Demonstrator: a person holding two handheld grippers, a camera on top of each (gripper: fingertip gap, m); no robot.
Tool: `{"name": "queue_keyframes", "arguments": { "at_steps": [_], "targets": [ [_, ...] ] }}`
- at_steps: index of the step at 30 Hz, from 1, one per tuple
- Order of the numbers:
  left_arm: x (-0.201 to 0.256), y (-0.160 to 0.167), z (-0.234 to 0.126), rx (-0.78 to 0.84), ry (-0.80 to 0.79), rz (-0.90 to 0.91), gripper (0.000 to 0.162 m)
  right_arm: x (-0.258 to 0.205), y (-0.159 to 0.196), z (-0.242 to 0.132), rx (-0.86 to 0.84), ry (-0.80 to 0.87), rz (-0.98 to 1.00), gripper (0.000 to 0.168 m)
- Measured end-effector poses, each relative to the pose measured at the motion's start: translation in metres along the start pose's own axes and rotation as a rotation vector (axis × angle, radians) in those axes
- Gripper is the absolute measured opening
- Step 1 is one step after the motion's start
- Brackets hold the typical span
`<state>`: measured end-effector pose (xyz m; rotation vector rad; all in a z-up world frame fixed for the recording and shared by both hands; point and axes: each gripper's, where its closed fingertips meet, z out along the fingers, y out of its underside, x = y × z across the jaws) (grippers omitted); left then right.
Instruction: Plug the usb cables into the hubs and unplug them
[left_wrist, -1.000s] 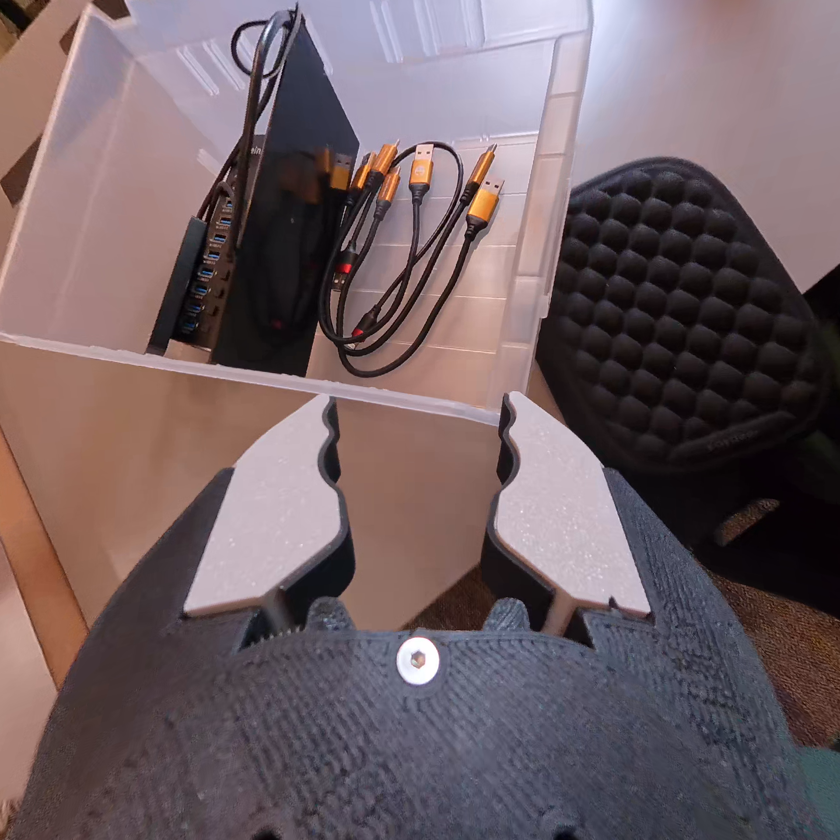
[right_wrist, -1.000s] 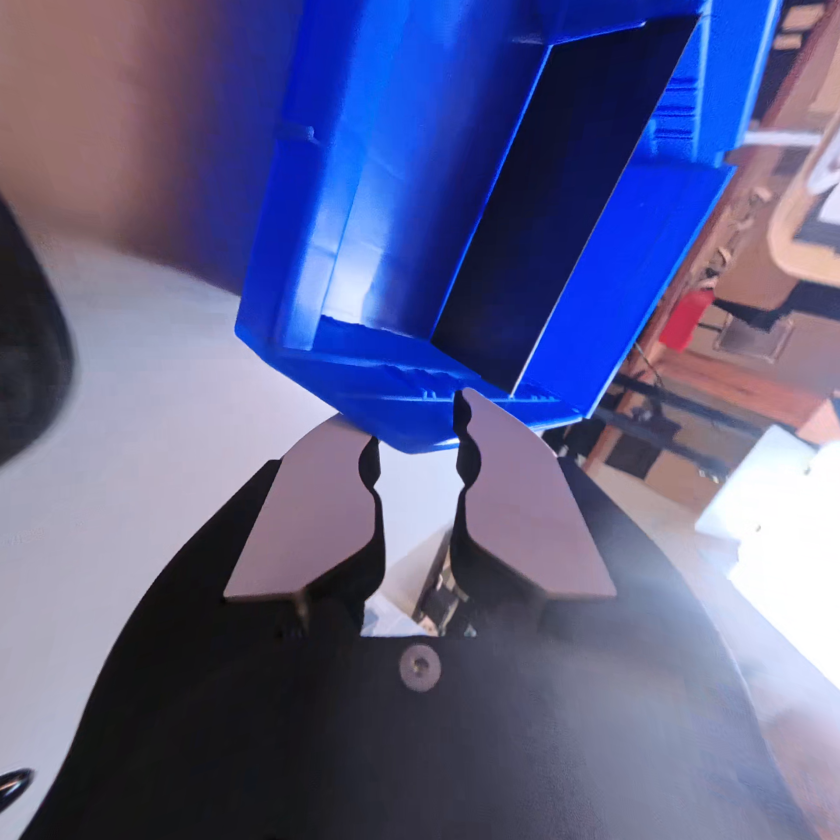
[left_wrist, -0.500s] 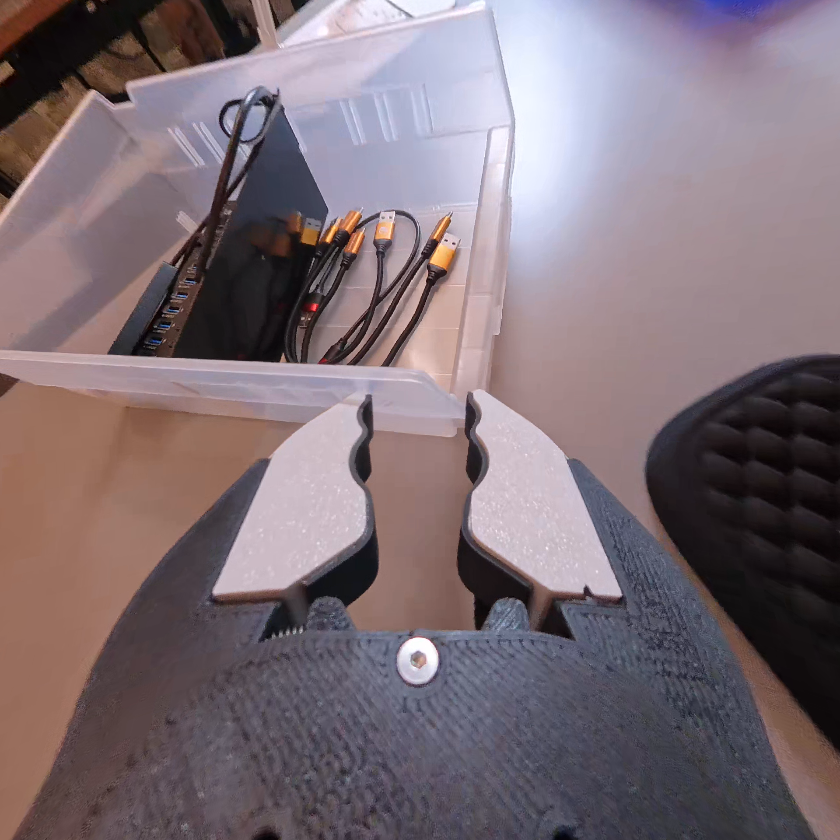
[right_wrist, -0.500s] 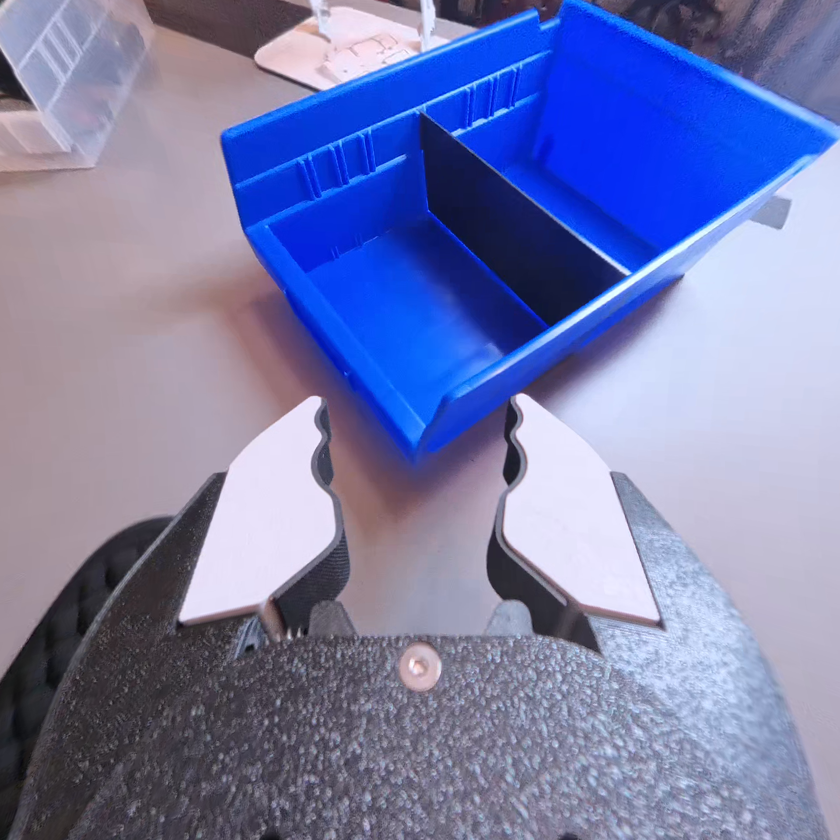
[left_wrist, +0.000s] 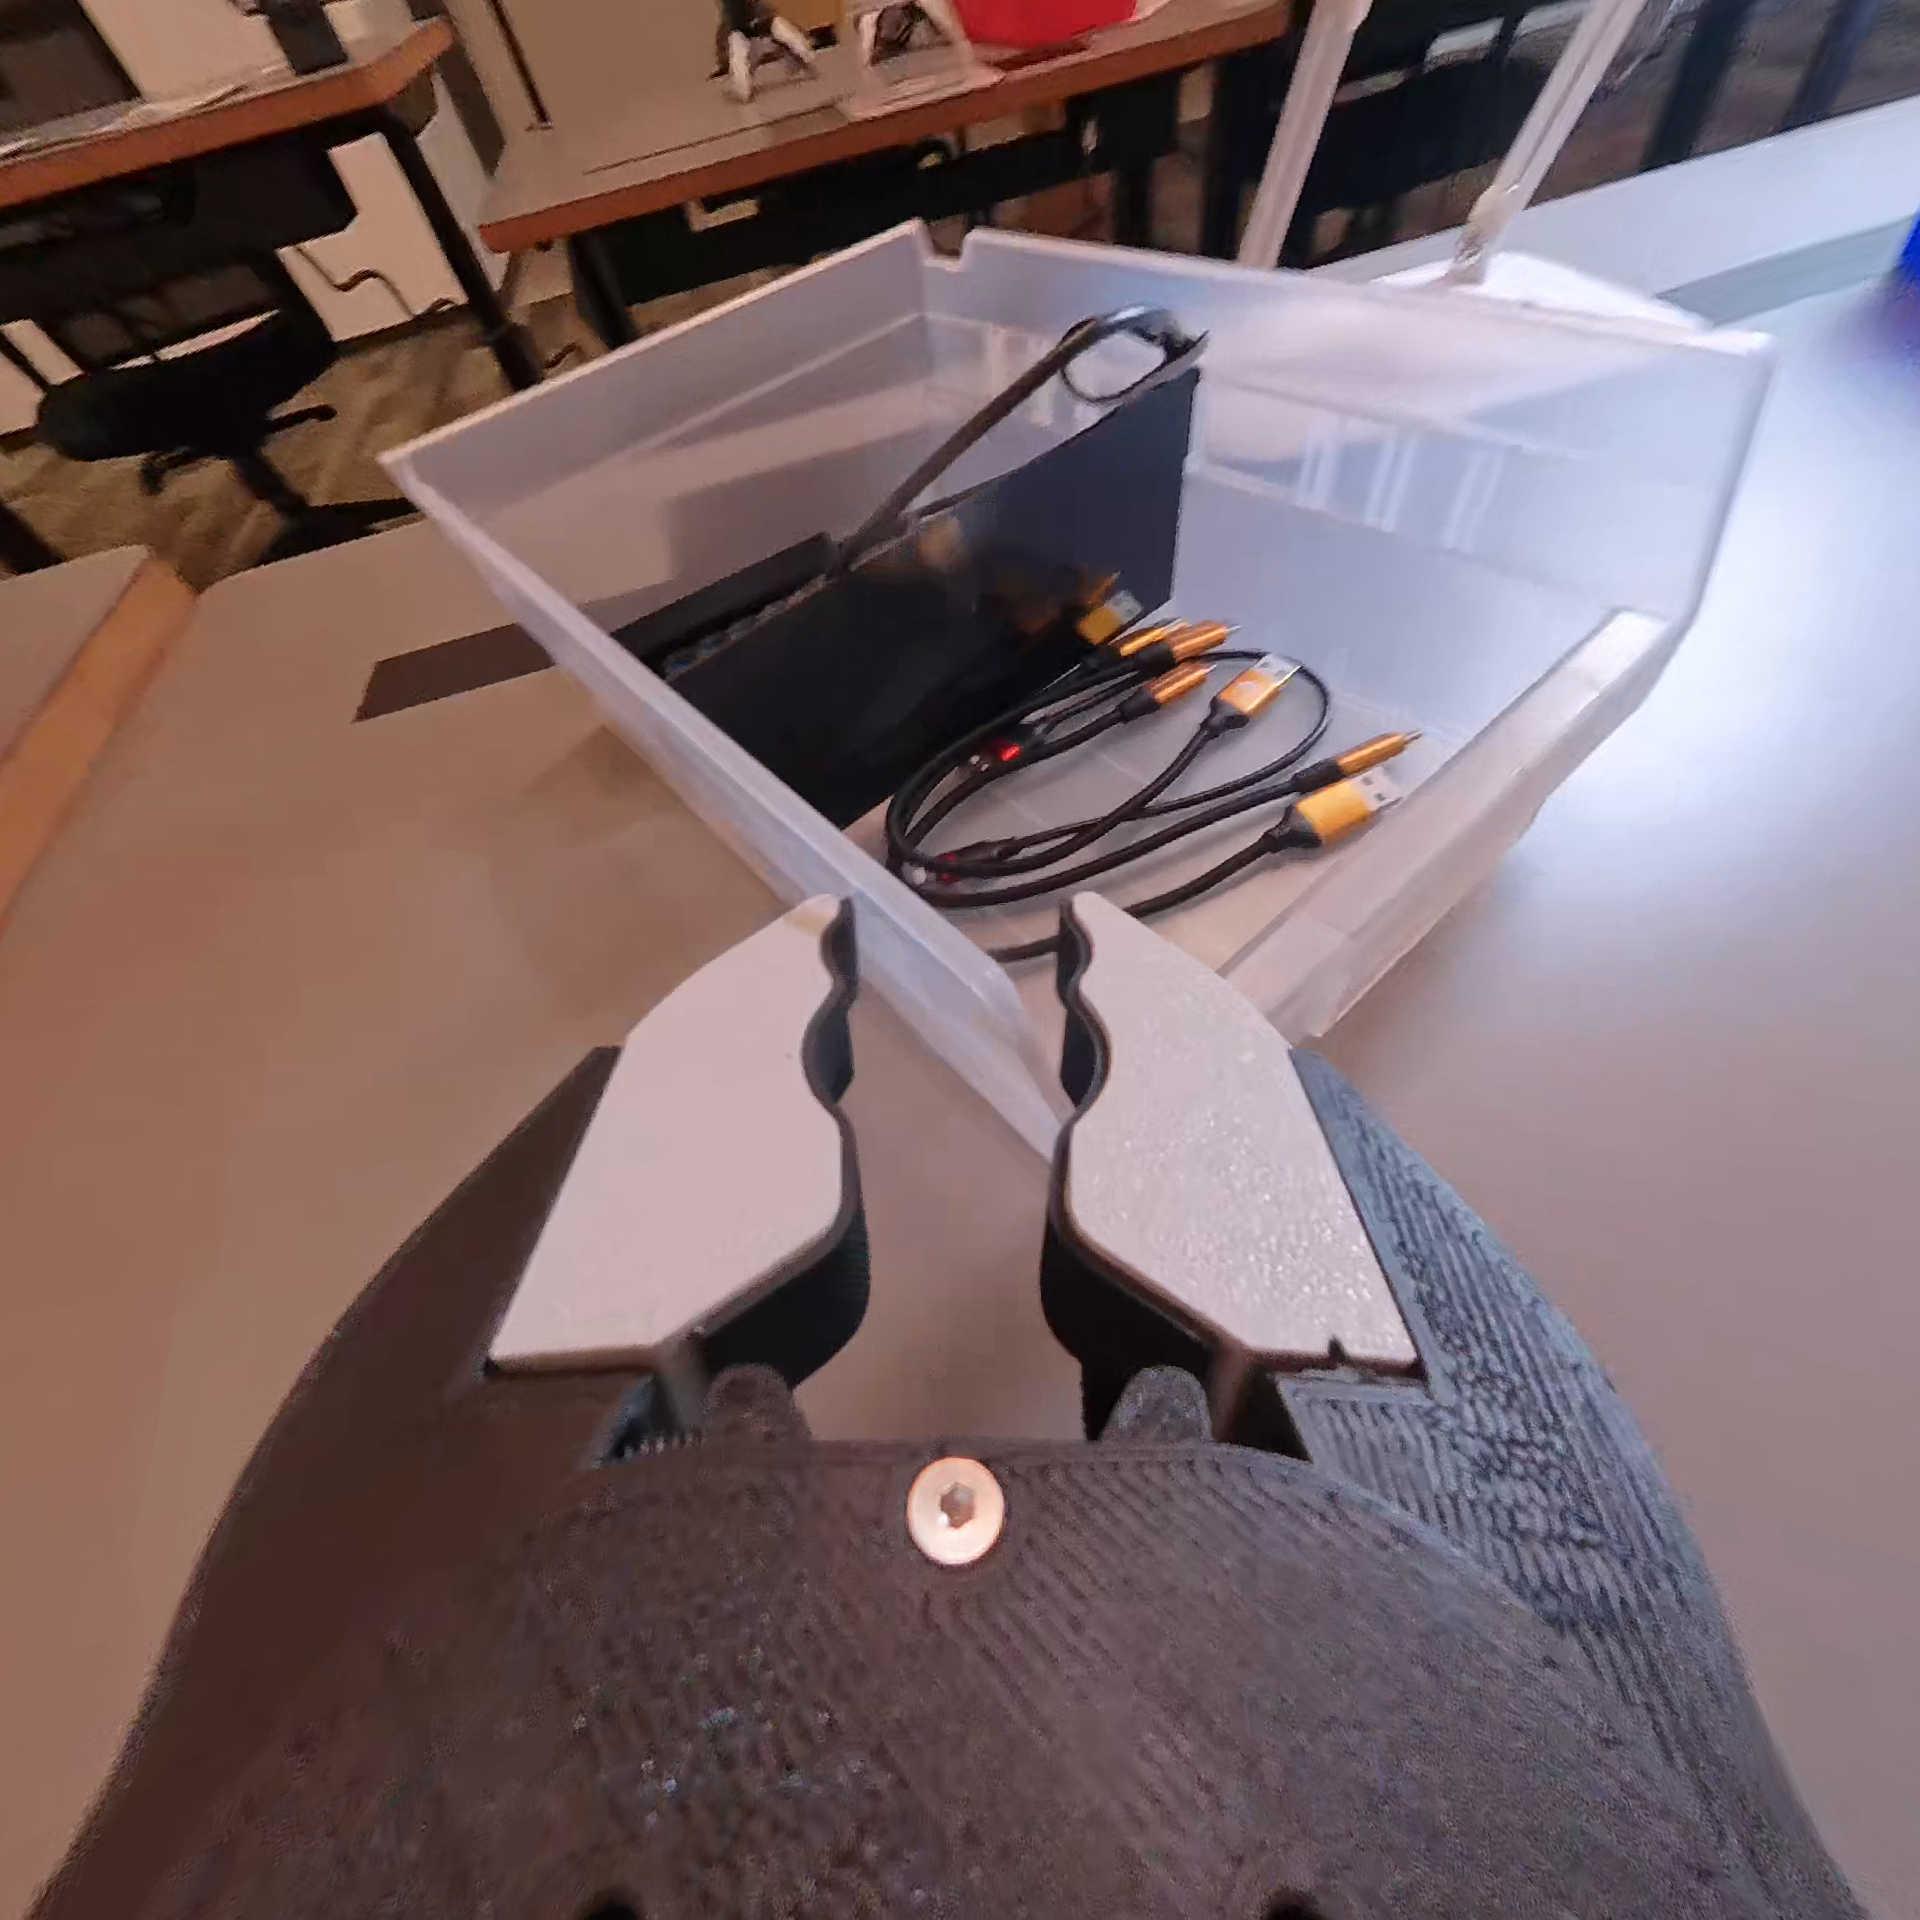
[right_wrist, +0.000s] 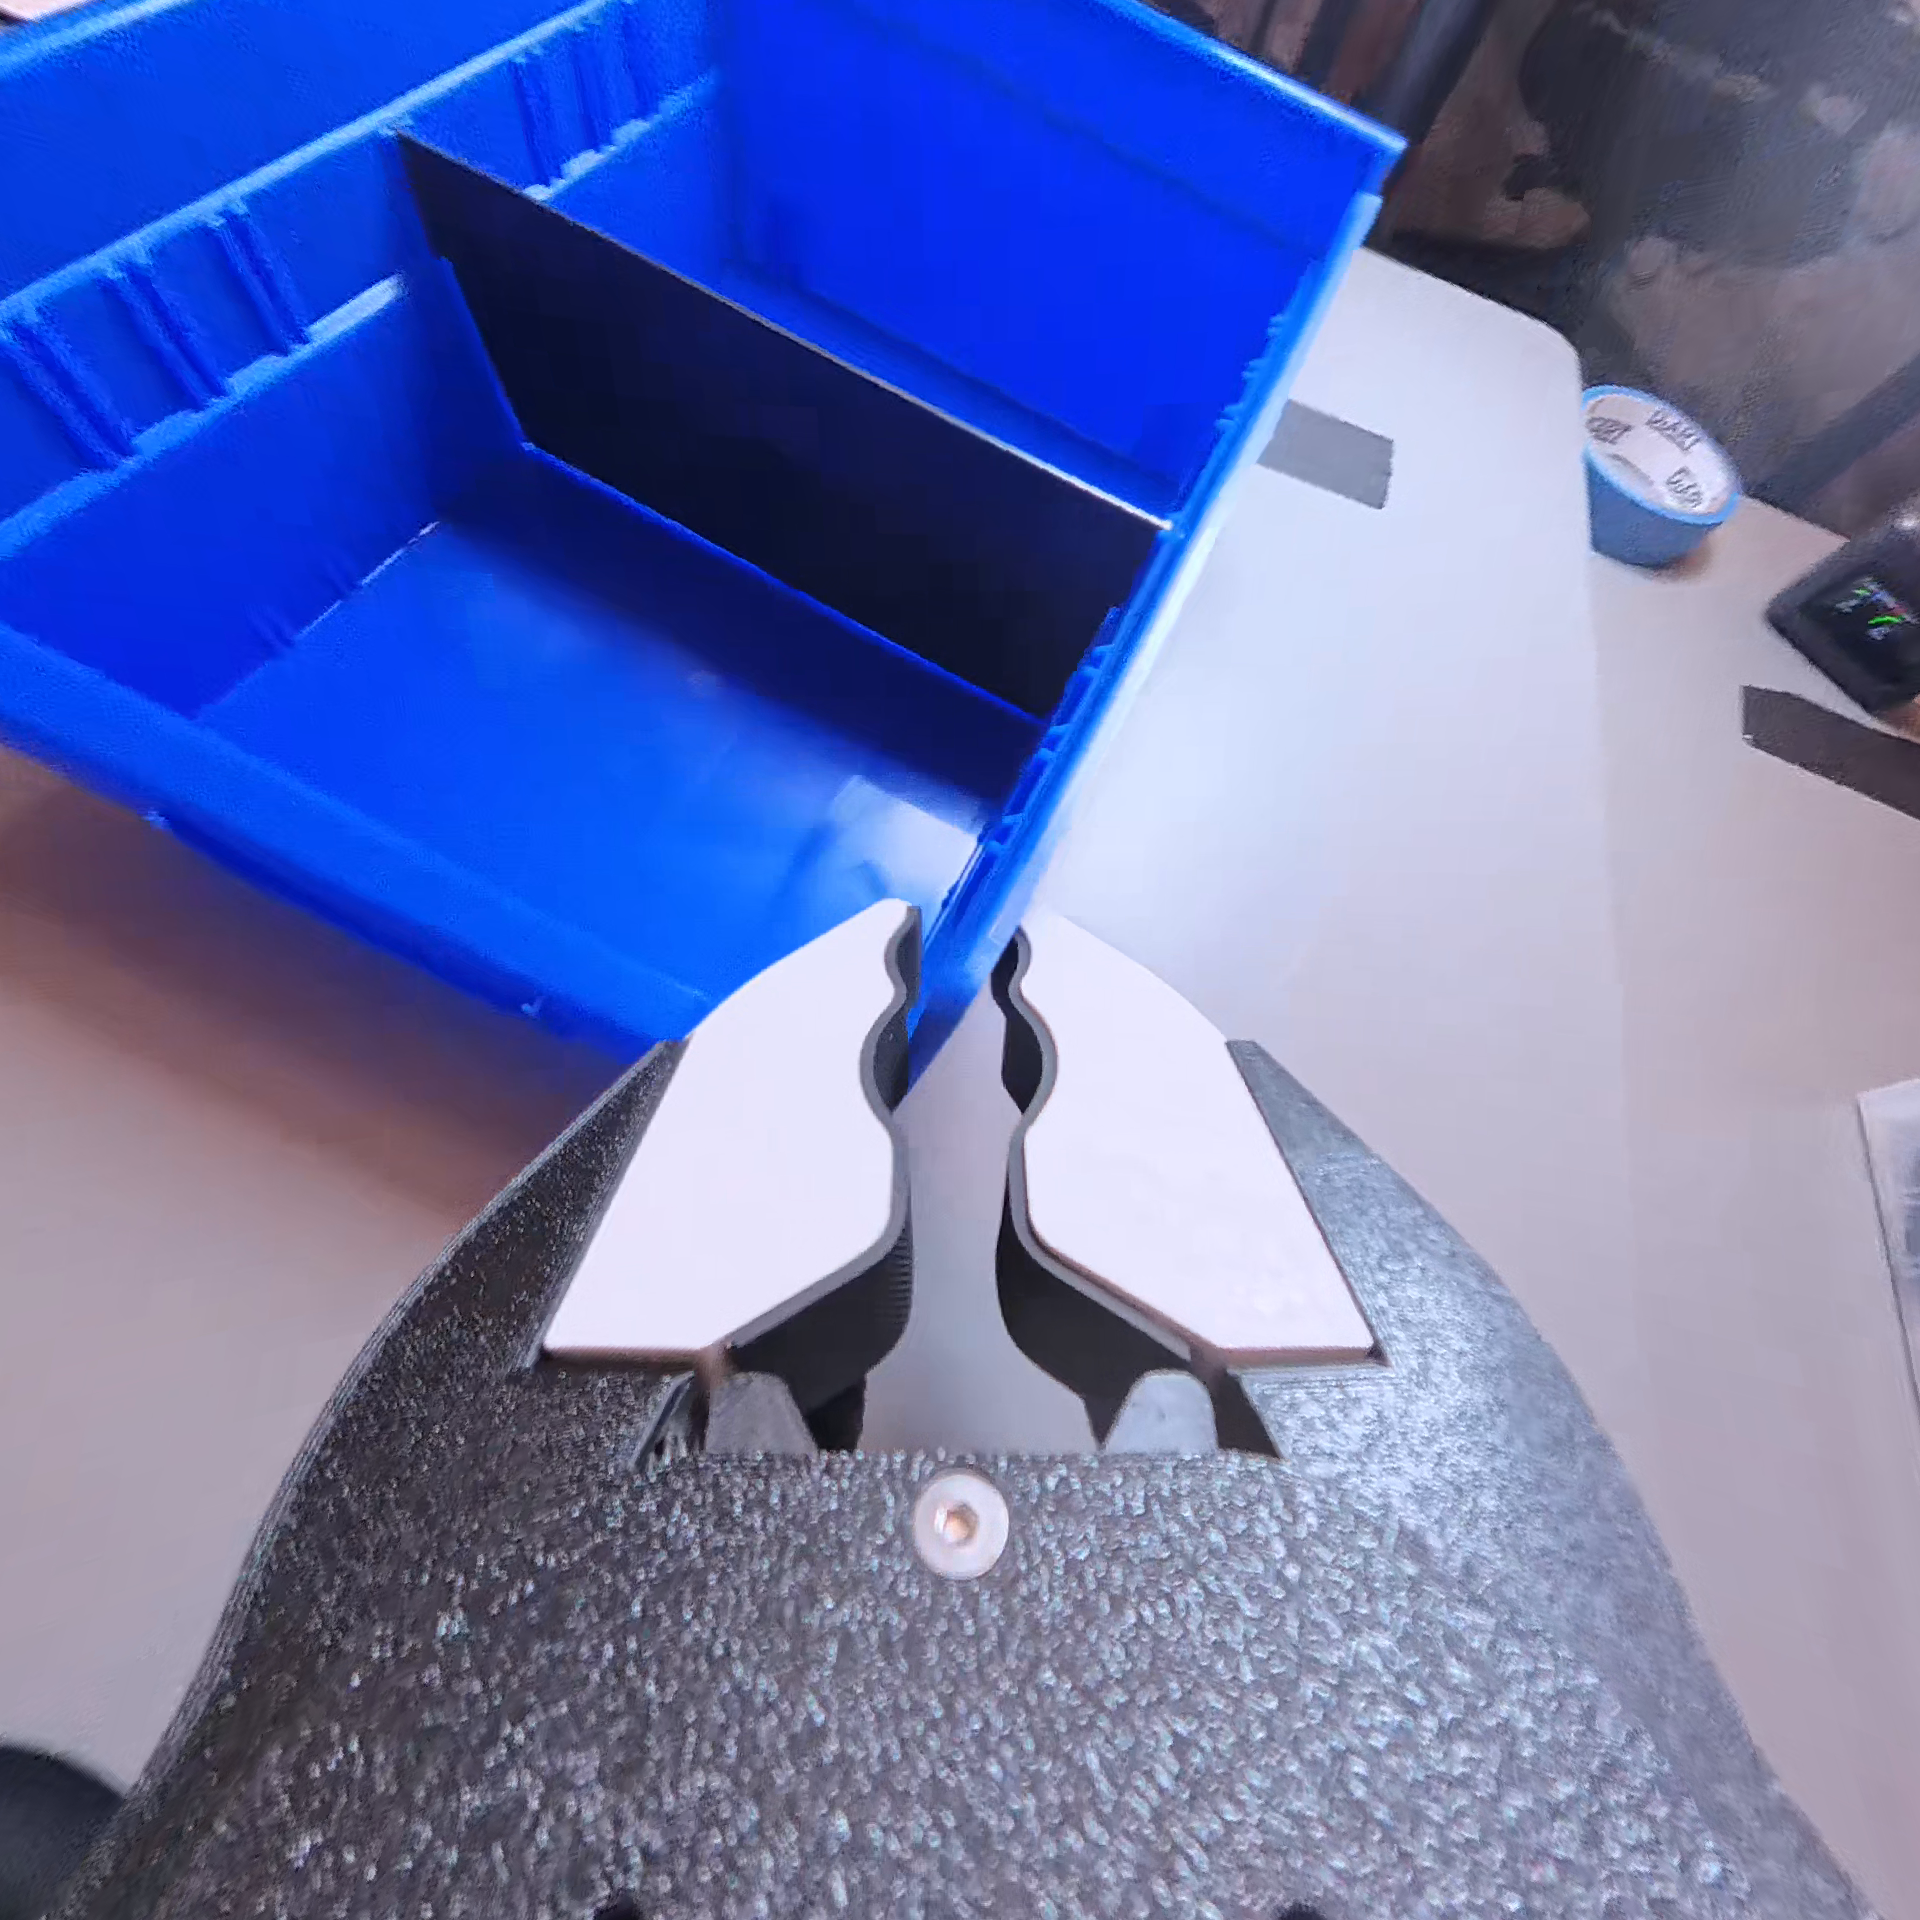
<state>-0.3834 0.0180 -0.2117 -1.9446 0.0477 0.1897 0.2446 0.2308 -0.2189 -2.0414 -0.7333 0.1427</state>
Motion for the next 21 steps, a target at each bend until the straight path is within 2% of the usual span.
{"name": "queue_keyframes", "arguments": {
  "at_steps": [1,3,9,10,12,15,17,19,21],
  "targets": [
    [-0.007,0.002,0.001,-0.018,-0.038,0.032,0.026,0.004,-0.002,0.004,0.010,0.011,0.019,0.011],
    [-0.023,0.005,0.001,-0.026,-0.135,0.101,0.017,0.008,-0.006,0.010,0.032,0.022,0.047,0.009],
    [-0.026,0.006,-0.001,-0.021,-0.124,0.083,0.016,0.008,-0.010,0.010,0.063,0.060,0.047,0.010],
    [-0.023,0.005,-0.004,-0.015,-0.101,0.068,0.017,0.010,-0.013,0.004,0.084,0.077,0.055,0.015],
    [-0.021,-0.013,-0.019,0.071,-0.102,0.046,0.026,0.009,-0.021,-0.013,0.146,0.099,0.068,0.028],
    [-0.029,-0.056,-0.044,0.181,-0.230,0.196,0.029,-0.011,-0.048,-0.042,0.273,0.059,0.076,0.031],
    [-0.016,-0.084,-0.040,0.183,-0.192,0.318,0.025,-0.034,-0.072,-0.056,0.352,0.004,0.058,0.031],
    [0.002,-0.097,-0.015,0.066,-0.066,0.399,0.029,-0.064,-0.094,-0.063,0.406,-0.075,0.042,0.031],
    [0.012,-0.093,0.021,-0.096,0.061,0.454,0.037,-0.097,-0.111,-0.066,0.451,-0.174,0.036,0.031]
  ]
}}
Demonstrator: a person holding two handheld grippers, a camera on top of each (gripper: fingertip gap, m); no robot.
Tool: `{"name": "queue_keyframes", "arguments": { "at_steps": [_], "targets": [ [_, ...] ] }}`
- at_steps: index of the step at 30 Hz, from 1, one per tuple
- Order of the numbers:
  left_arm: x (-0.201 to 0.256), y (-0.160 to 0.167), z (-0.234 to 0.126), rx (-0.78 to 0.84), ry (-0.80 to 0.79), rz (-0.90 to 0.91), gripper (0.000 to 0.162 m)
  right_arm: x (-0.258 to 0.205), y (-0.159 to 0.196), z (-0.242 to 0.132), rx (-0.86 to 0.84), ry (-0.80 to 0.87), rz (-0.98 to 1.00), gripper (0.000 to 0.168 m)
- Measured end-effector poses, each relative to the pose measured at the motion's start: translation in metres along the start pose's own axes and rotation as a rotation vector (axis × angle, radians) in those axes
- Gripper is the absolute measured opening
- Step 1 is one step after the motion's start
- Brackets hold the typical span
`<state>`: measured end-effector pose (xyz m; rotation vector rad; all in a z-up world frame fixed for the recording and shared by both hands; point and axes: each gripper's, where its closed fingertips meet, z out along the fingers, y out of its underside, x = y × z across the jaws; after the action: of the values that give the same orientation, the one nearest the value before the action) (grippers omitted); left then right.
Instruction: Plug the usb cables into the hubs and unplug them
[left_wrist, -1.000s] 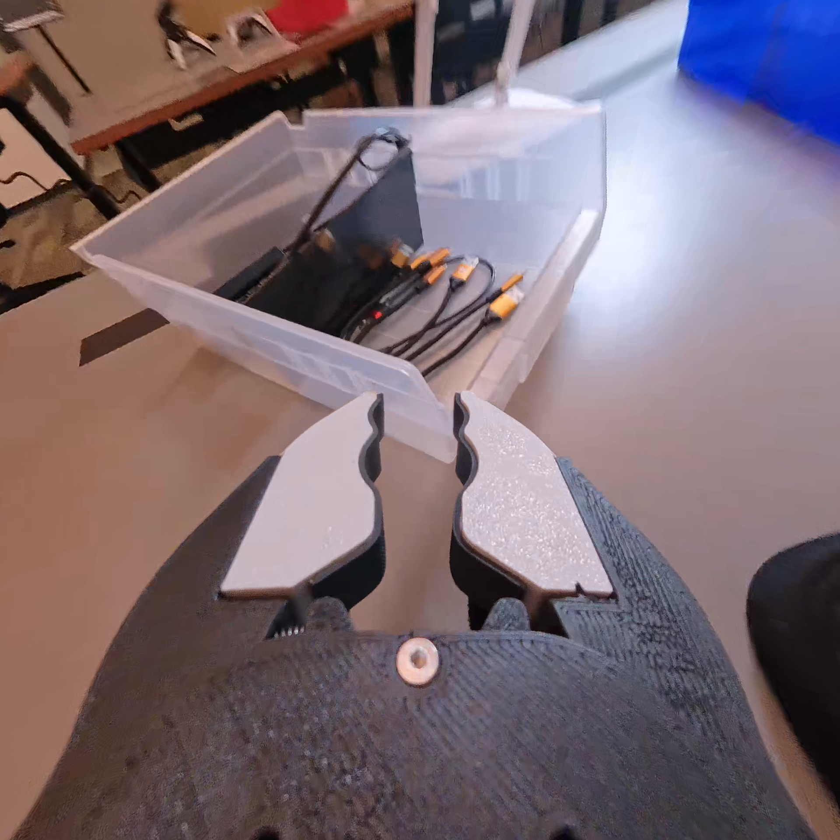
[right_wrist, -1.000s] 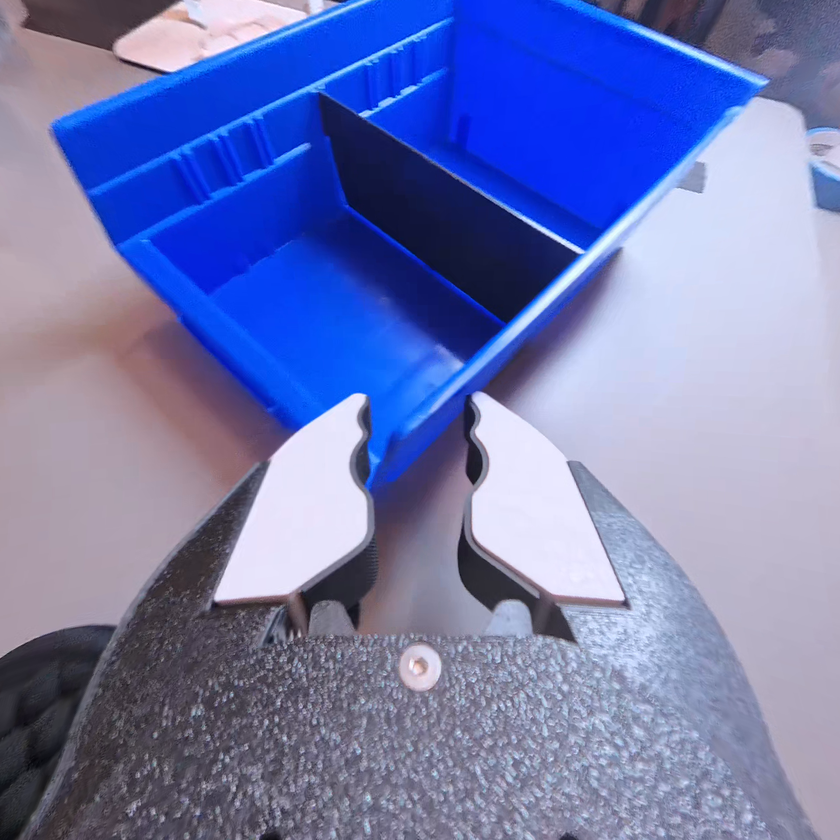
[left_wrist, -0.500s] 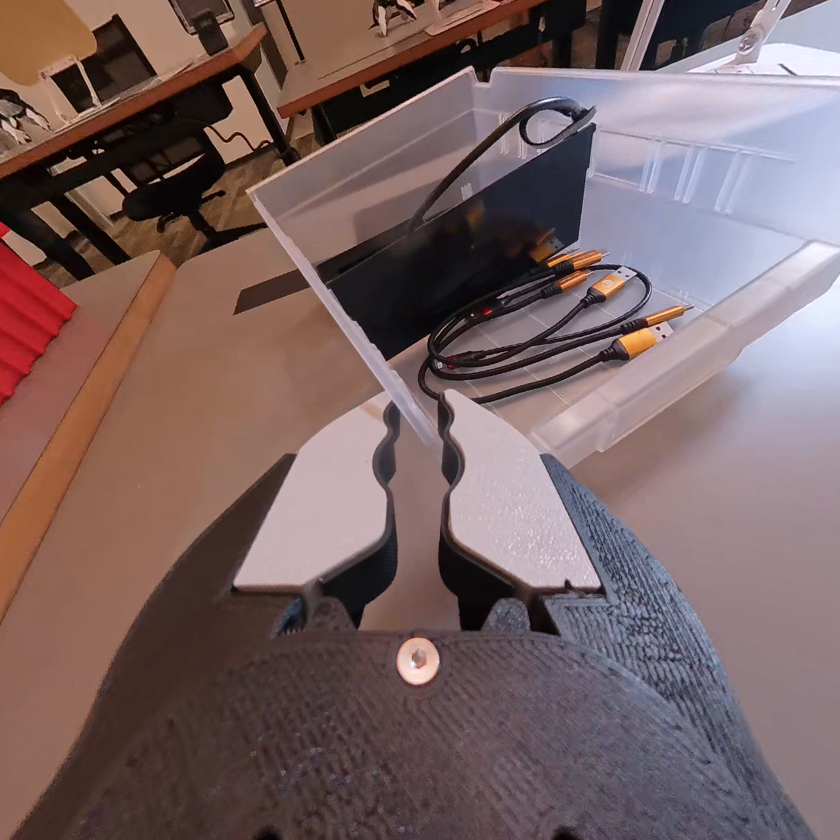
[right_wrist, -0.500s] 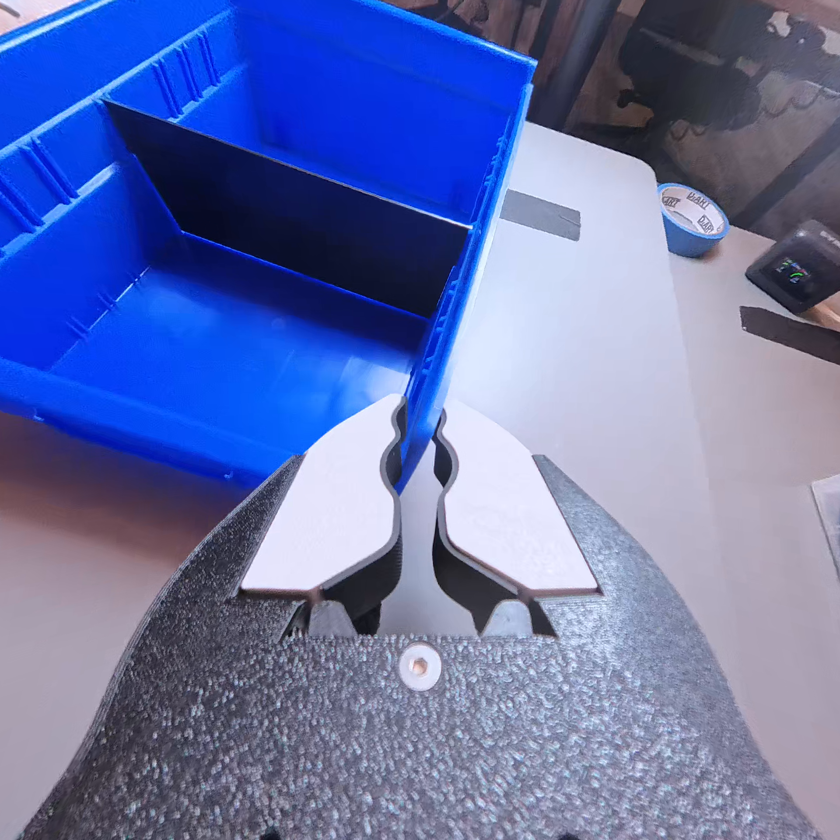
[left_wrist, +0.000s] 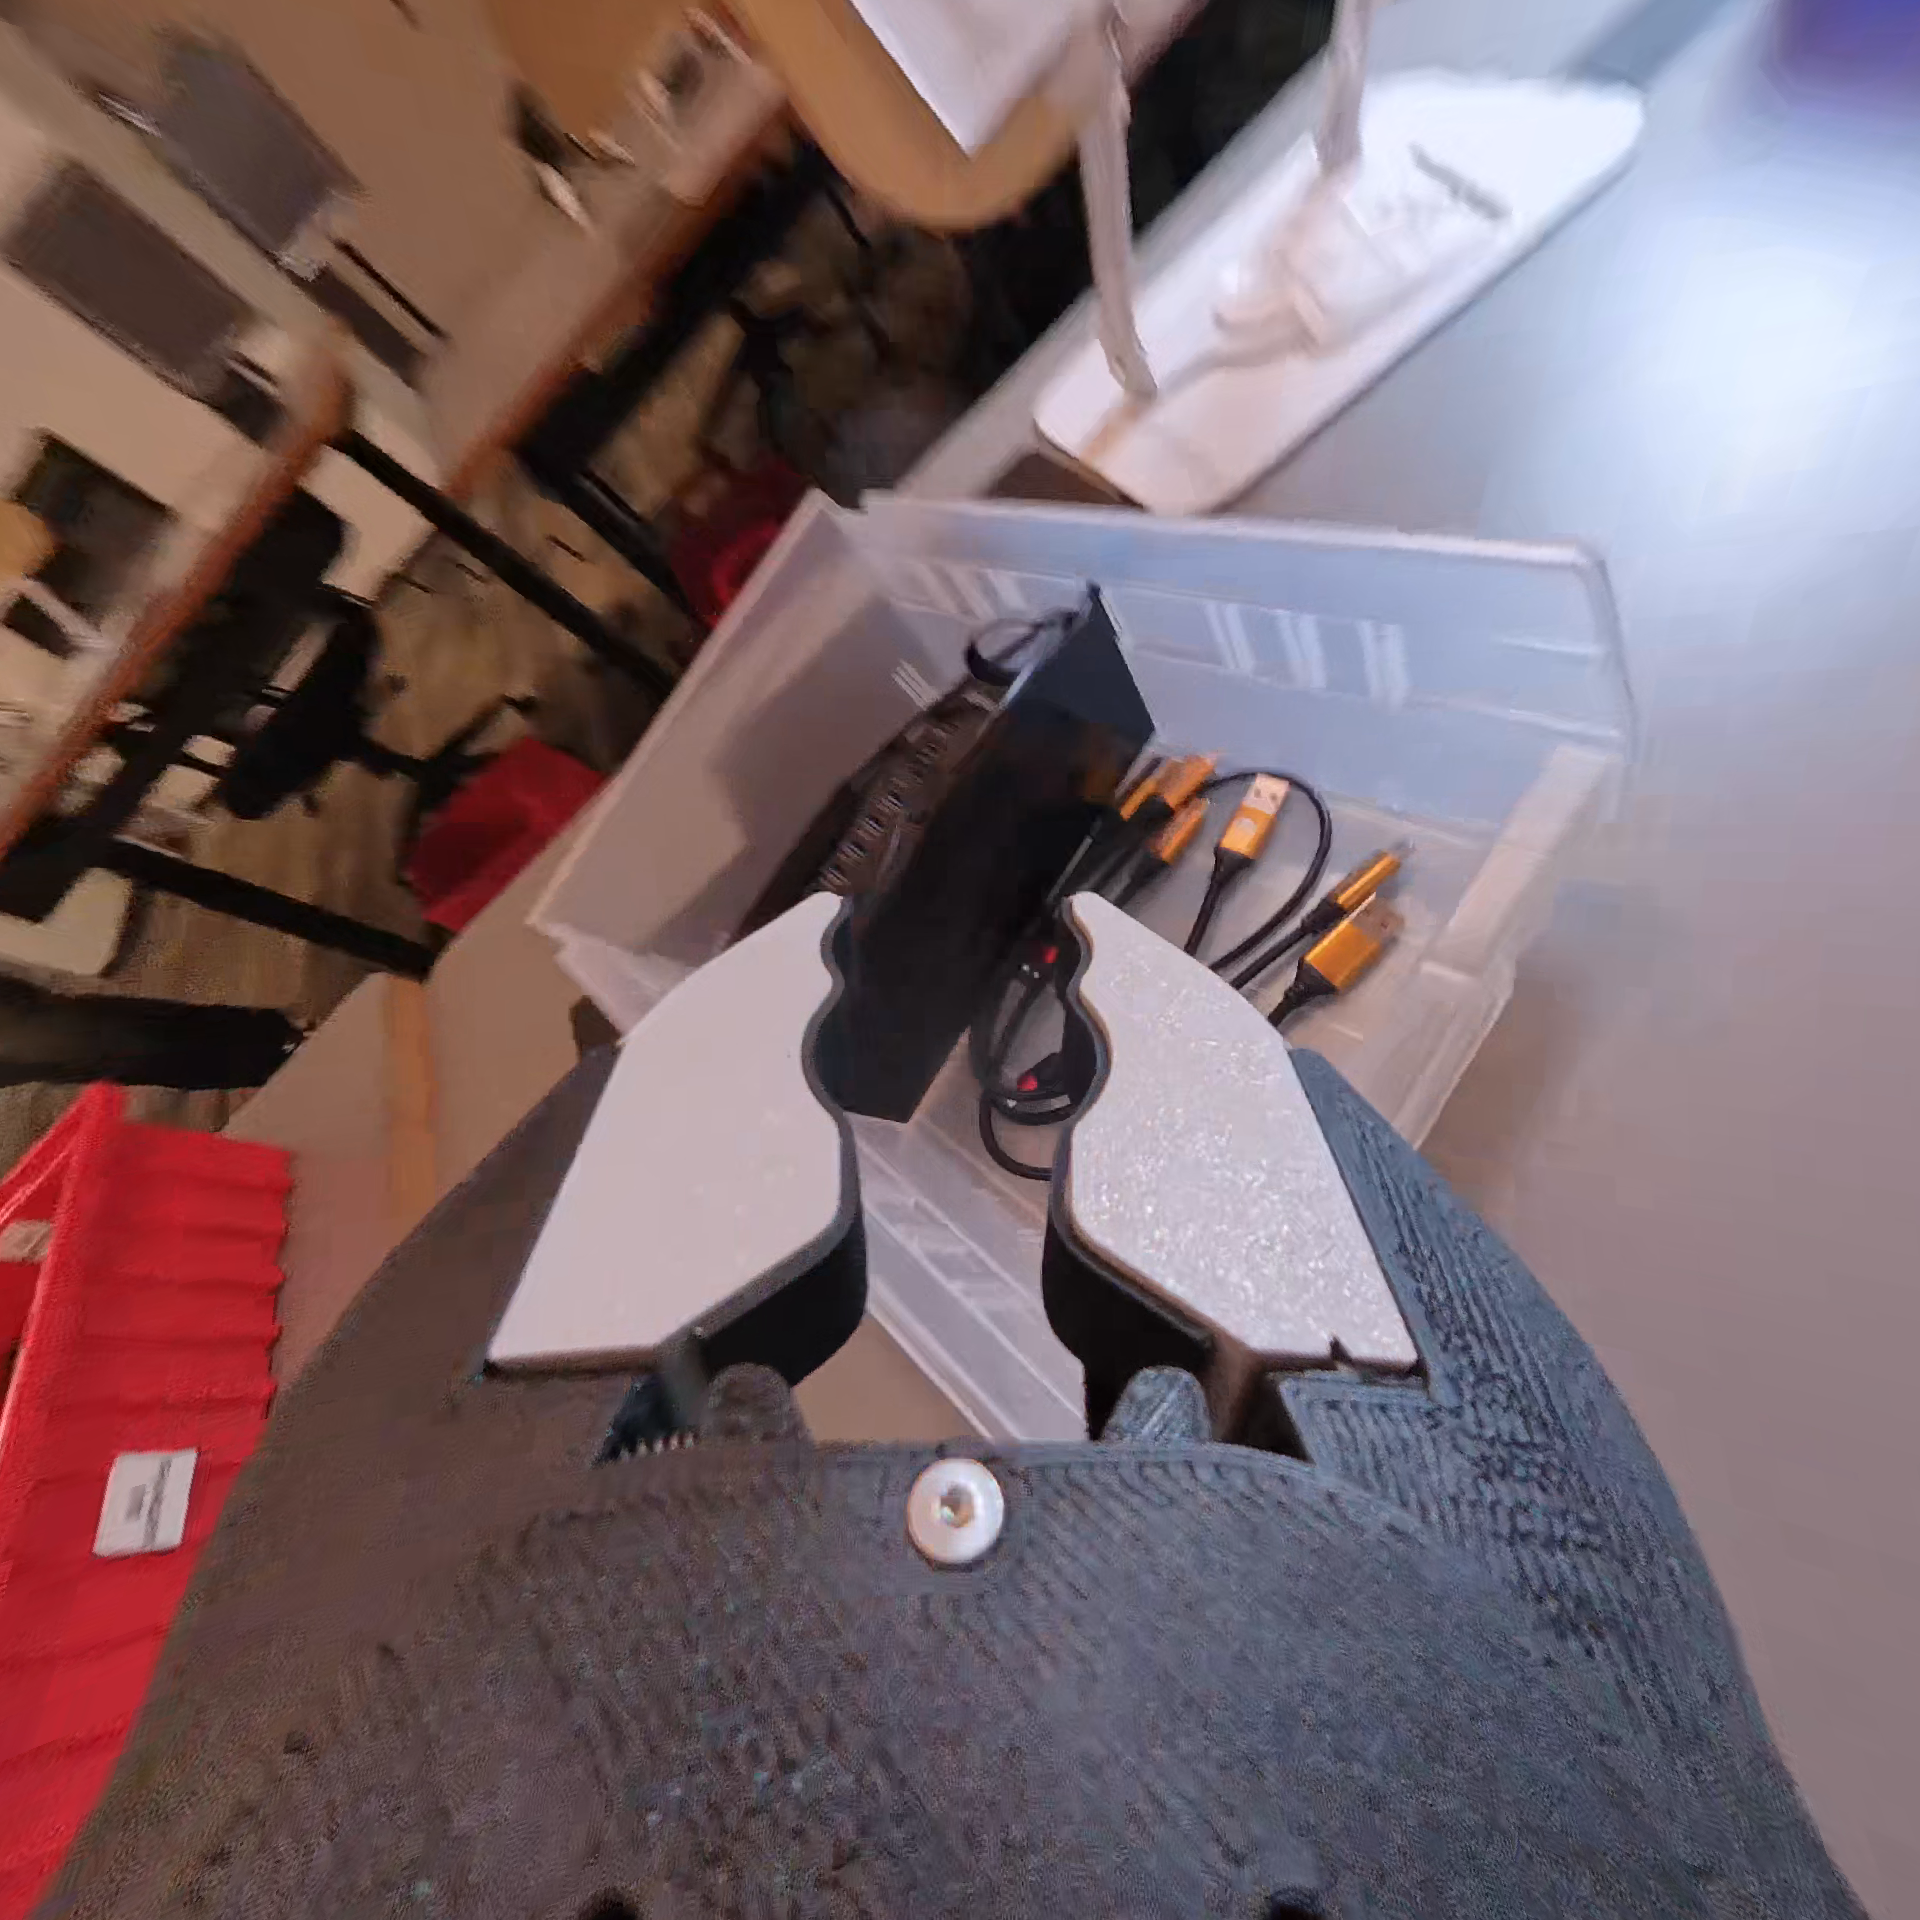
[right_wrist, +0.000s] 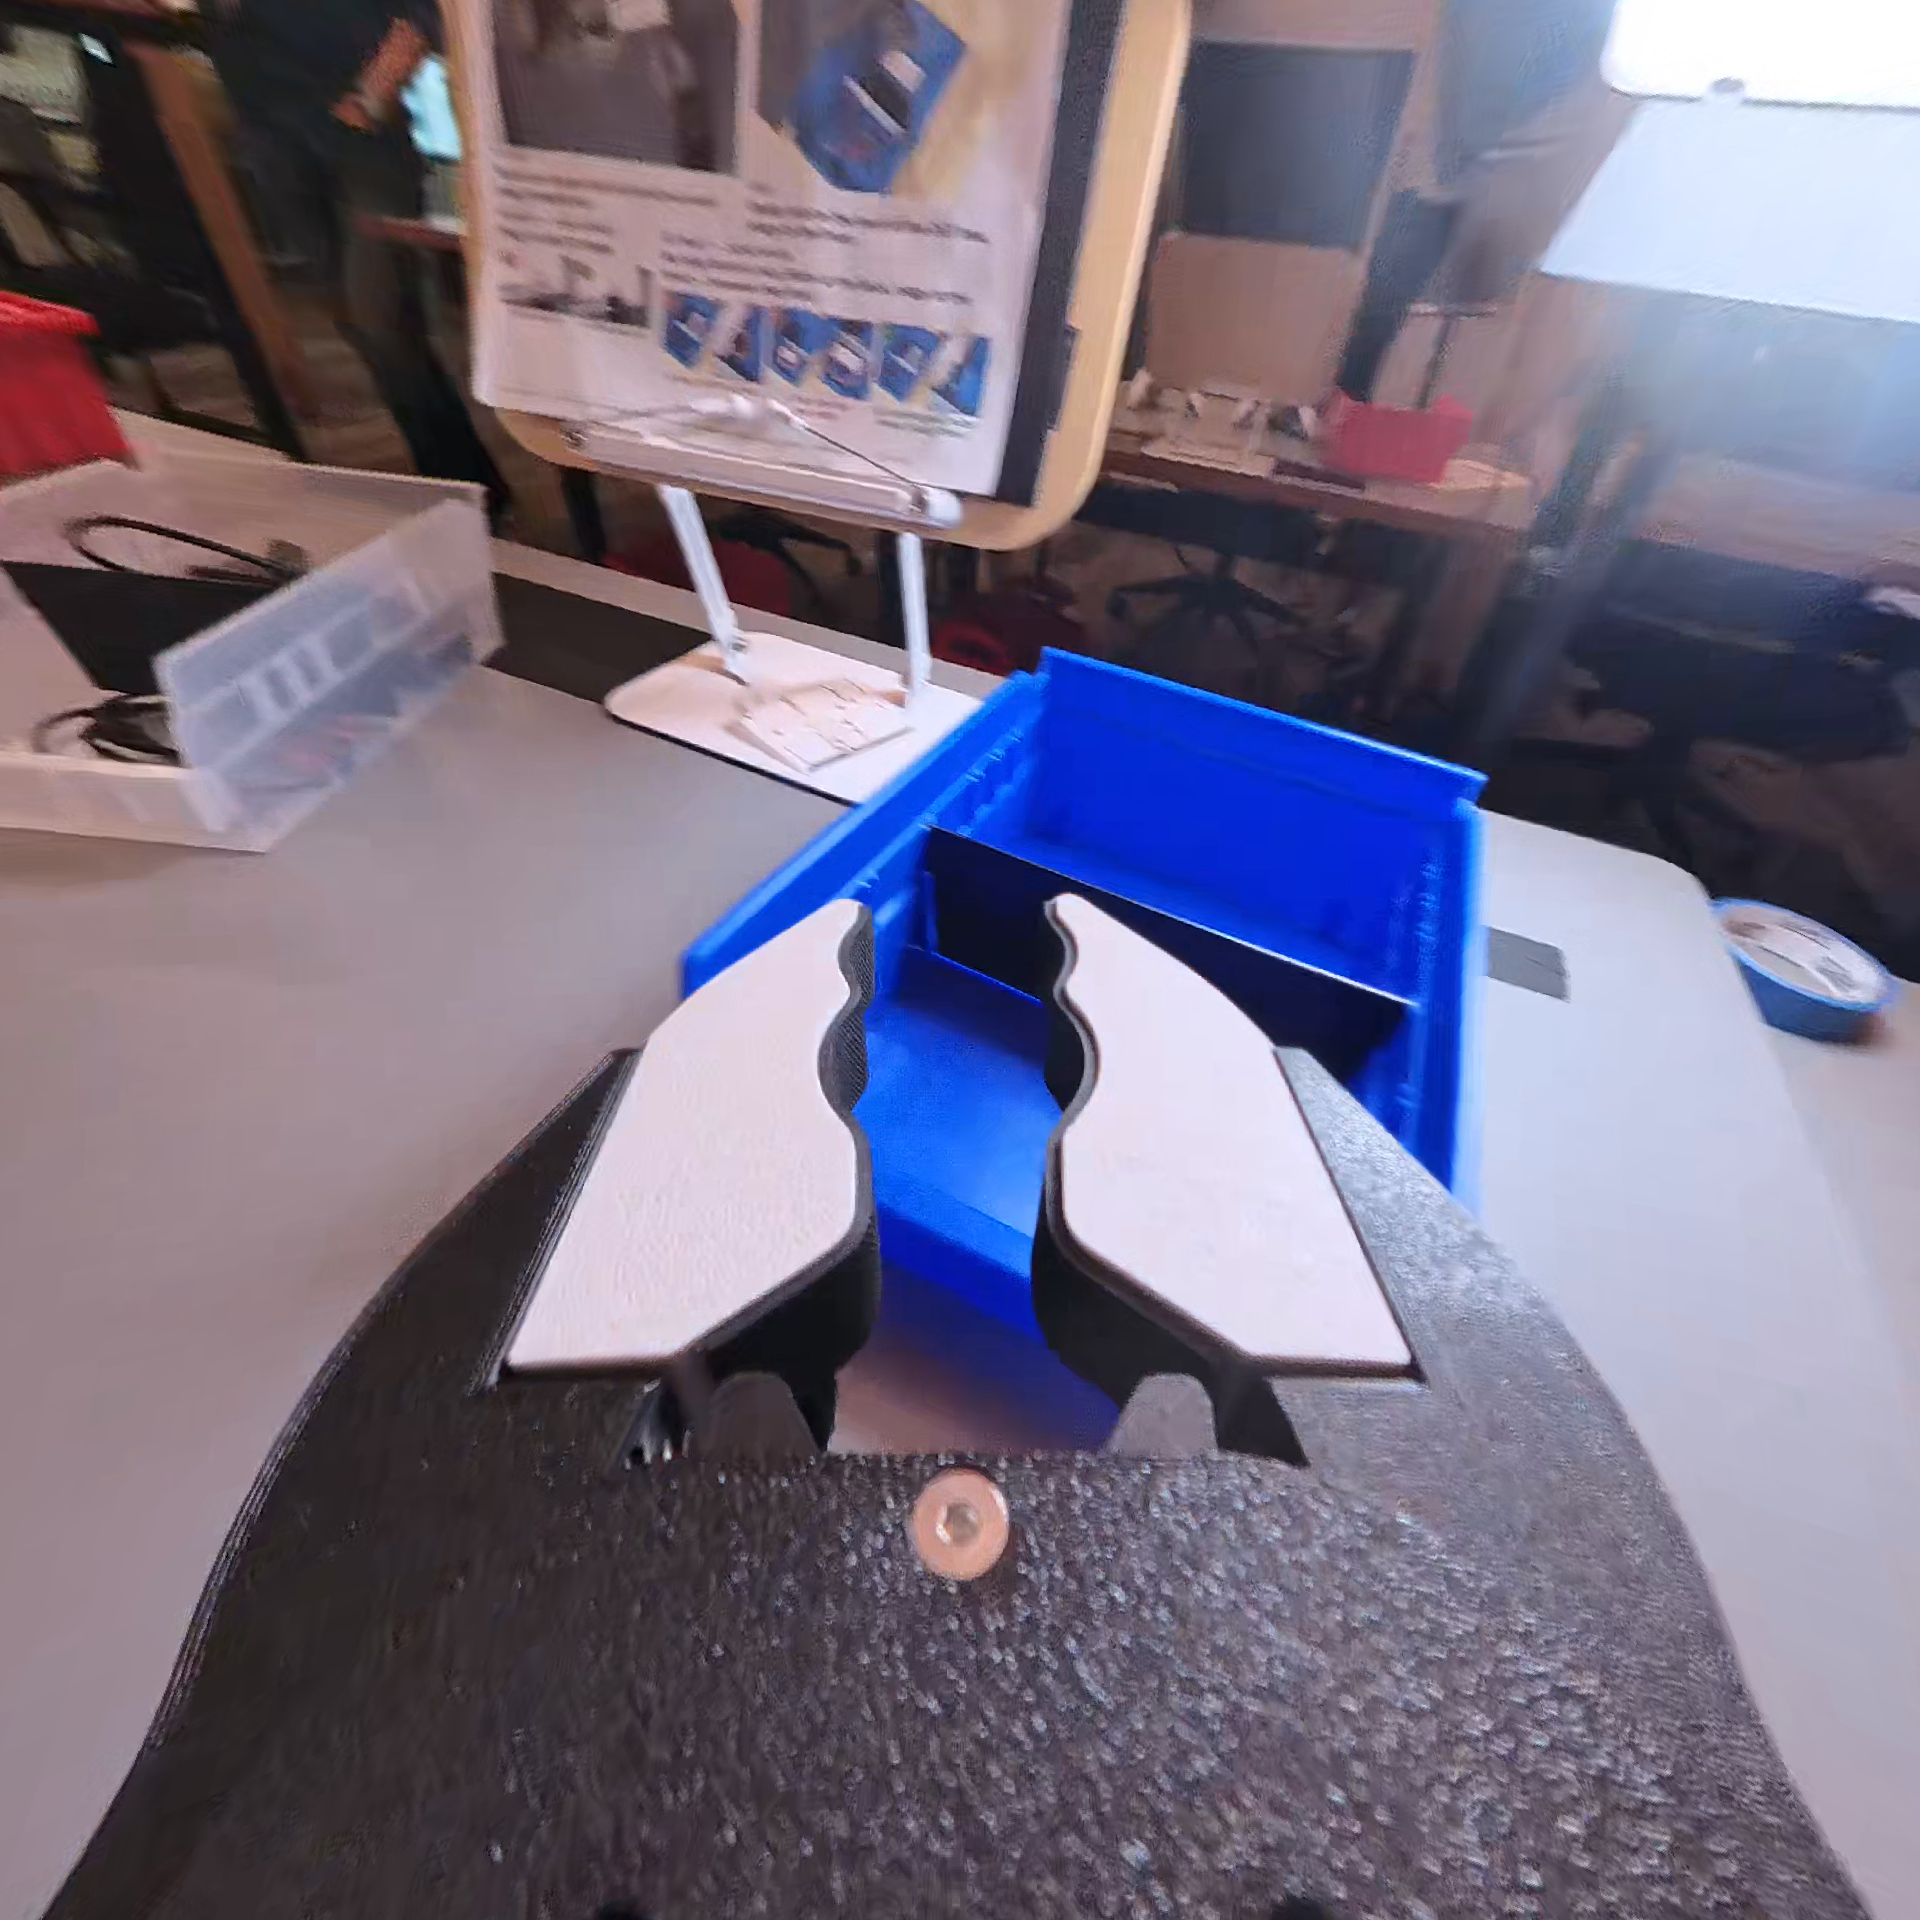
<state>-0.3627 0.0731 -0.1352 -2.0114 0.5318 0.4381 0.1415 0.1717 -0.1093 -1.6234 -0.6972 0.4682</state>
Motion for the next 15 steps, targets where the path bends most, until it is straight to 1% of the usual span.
{"name": "queue_keyframes", "arguments": {
  "at_steps": [2,4,5,6,7,8,10,13,15],
  "targets": [
    [-0.006,0.017,0.041,-0.172,0.065,0.106,0.047,-0.031,-0.004,0.010,0.020,-0.089,0.000,0.030],
    [-0.015,0.040,0.075,-0.309,0.089,0.218,0.047,-0.057,0.001,0.020,0.022,-0.155,-0.024,0.029],
    [-0.017,0.048,0.086,-0.352,0.102,0.243,0.044,-0.068,0.006,0.023,0.012,-0.181,-0.049,0.029],
    [-0.017,0.053,0.092,-0.378,0.126,0.266,0.022,-0.075,0.014,0.026,-0.004,-0.199,-0.079,0.028],
    [-0.019,0.051,0.095,-0.373,0.127,0.292,0.005,-0.080,0.021,0.028,-0.023,-0.210,-0.112,0.028],
    [-0.021,0.044,0.095,-0.359,0.122,0.302,0.003,-0.082,0.026,0.029,-0.038,-0.214,-0.142,0.027],
    [-0.018,0.028,0.090,-0.327,0.156,0.260,0.003,-0.081,0.032,0.030,-0.049,-0.216,-0.165,0.026],
    [-0.035,-0.009,0.077,-0.231,0.072,0.265,0.003,-0.082,0.033,0.032,-0.054,-0.254,-0.099,0.024],
    [-0.045,-0.040,0.064,-0.153,0.037,0.261,0.003,-0.086,0.031,0.034,-0.050,-0.290,-0.046,0.024]
  ]
}}
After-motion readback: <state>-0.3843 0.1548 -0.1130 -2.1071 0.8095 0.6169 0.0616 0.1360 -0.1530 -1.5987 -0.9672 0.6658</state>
